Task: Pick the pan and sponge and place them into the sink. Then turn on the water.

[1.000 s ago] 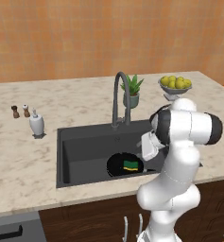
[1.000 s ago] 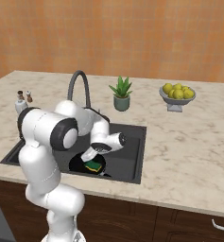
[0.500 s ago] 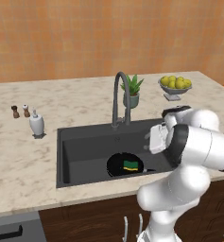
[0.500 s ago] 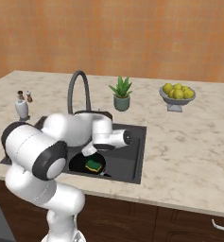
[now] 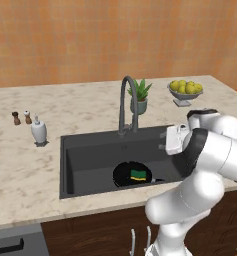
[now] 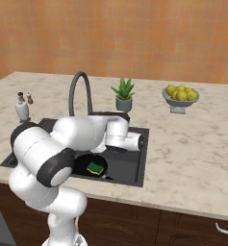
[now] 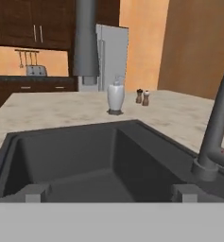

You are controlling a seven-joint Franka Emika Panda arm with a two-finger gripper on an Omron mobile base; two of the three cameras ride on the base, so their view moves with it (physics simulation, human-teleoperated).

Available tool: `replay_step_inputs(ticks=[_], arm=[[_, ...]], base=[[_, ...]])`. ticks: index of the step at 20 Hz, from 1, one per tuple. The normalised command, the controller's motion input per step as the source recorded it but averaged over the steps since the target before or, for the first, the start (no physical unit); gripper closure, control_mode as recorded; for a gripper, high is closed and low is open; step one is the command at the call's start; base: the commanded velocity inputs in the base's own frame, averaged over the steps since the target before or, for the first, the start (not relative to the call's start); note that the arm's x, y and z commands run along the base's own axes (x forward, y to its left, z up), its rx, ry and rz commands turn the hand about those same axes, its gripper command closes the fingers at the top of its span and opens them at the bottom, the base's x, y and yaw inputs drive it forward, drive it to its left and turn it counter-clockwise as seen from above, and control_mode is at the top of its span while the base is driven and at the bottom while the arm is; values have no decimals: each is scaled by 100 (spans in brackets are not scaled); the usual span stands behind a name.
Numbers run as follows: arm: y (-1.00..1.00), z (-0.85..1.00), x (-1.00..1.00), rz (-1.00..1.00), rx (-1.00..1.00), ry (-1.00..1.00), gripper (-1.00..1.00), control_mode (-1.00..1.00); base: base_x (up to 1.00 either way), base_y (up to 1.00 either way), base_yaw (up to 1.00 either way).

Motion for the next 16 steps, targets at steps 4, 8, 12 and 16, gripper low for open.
replay_step_inputs(ticks=[4,8,12,16], arm=[[0,23,55,0,5,-16,-100,-100],[0,11,58,-8,0,-20,-100,-100],[3,0,50,-15,1,-11,-100,-100],[8,0,44,-14,8,0,-100,-100]], base=[[0,0,0],[0,0,0],[0,0,0],[0,0,0]])
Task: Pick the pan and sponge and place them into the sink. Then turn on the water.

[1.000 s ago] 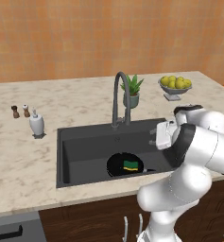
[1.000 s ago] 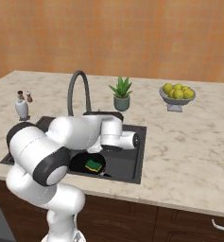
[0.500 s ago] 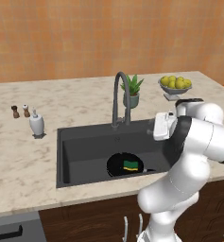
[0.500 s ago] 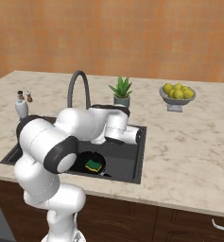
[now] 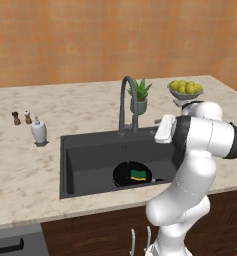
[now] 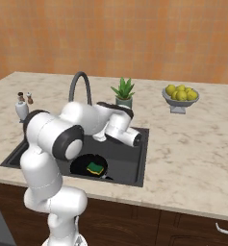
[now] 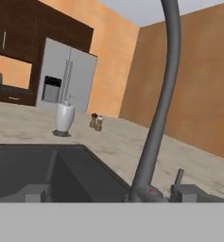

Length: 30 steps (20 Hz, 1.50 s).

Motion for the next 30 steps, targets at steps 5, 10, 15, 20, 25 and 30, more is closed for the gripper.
replay_step_inputs(ticks=[5,10,15,20,25,30], arm=[[17,0,43,-8,13,0,-100,-100],[21,0,48,-3,13,0,-100,-100],[19,0,50,-2,9,0,-100,-100],[6,-17,60,0,1,5,-100,-100],[0,-37,62,0,0,9,-100,-100],[0,-17,48,0,0,0,-100,-100]], base=[[0,0,0],[0,0,0],[0,0,0],[0,0,0],[0,0,0],[0,0,0]])
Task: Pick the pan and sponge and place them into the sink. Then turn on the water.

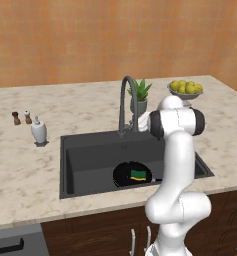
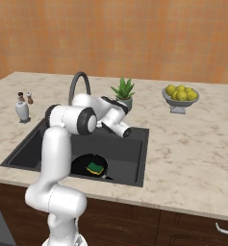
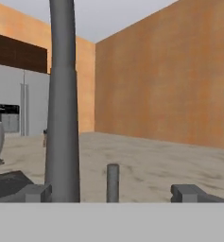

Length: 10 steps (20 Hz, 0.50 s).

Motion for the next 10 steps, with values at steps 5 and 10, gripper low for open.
replay_step_inputs(ticks=[5,10], arm=[[1,-19,50,0,0,0,-100,-100],[1,-6,49,0,0,0,-100,-100]], base=[[0,0,0],[0,0,0]])
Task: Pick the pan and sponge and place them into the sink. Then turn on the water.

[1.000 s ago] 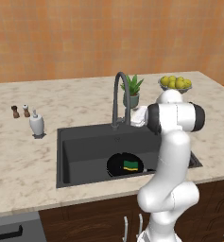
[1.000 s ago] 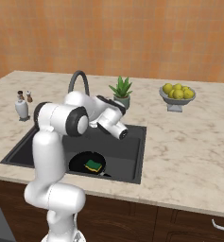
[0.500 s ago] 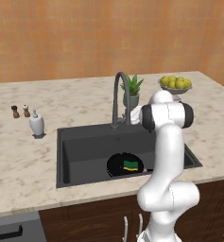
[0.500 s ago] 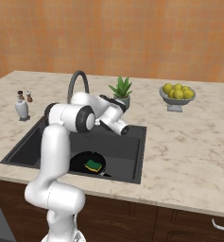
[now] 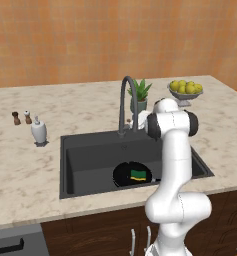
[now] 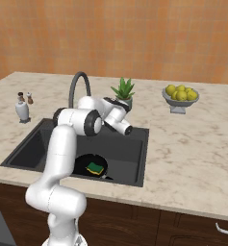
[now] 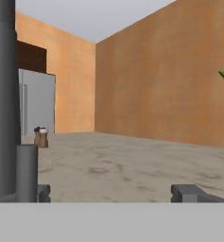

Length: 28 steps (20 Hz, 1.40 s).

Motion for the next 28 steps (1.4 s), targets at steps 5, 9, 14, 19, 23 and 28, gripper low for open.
replay_step_inputs(ticks=[5,9,14,19,23,28], arm=[[0,0,30,-1,0,0,100,-100],[-14,-1,9,-11,0,0,100,-100],[-44,-6,0,-20,4,0,100,-100],[-80,-14,3,-20,4,1,100,-100],[-100,-13,9,-2,15,8,100,-100],[-100,-14,8,4,24,8,100,-100]], base=[[0,0,0],[0,0,0],[0,0,0],[0,0,0],[0,0,0],[0,0,0]])
